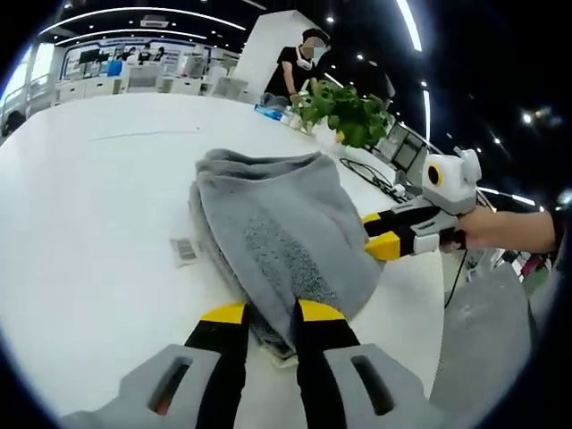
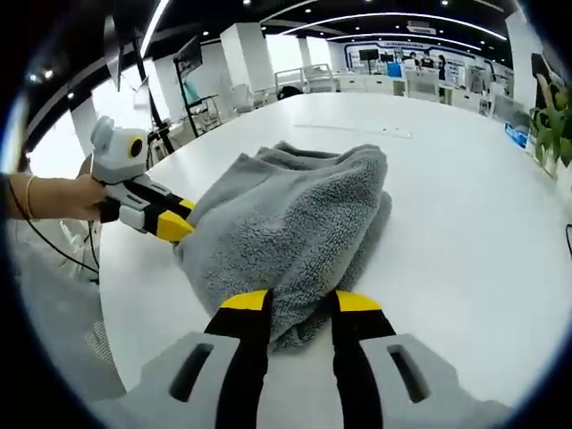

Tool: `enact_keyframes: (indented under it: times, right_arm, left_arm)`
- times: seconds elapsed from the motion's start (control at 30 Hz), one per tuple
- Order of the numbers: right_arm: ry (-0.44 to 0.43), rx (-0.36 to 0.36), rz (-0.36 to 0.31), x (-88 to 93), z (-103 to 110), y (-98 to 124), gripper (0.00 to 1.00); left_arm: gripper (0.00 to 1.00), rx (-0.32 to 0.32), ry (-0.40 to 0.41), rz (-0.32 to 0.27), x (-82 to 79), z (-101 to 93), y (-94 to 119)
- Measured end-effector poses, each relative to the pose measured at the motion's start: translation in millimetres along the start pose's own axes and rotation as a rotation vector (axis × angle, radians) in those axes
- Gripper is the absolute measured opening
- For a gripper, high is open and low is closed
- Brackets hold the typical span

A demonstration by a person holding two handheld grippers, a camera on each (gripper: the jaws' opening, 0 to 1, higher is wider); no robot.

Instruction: Fold the towel on the table until its edges align and the towel forms a compact rectangular stack.

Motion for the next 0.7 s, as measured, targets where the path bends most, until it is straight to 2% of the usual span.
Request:
enact_keyframes:
  times: [0.17, 0.53, 0.7]
  right_arm:
    - [0.011, 0.012, -0.010, -8.2, -9.0, -5.4, 0.26]
    - [0.037, 0.044, -0.020, -30.4, -30.1, -19.7, 0.25]
    - [0.049, 0.081, -0.027, -40.9, -43.4, -24.7, 0.29]
  left_arm:
    - [0.20, -0.014, -0.002, -0.014, -9.9, 5.4, -8.8]
    - [0.19, -0.037, -0.060, -0.022, -35.9, 21.8, -30.0]
    - [0.18, -0.048, -0.065, -0.026, -45.3, 28.7, -37.5]
Point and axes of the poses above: the point that each gripper's makers call its tool centre point, and the gripper's own axes: y roughly backward along the fingers, z roughly to its left, x roughly out of its underside, the point moved 2 cm from there along y, roughly backward along the fingers, and after that the axes turned 6 degrees about -x, right-handed, at the moved point
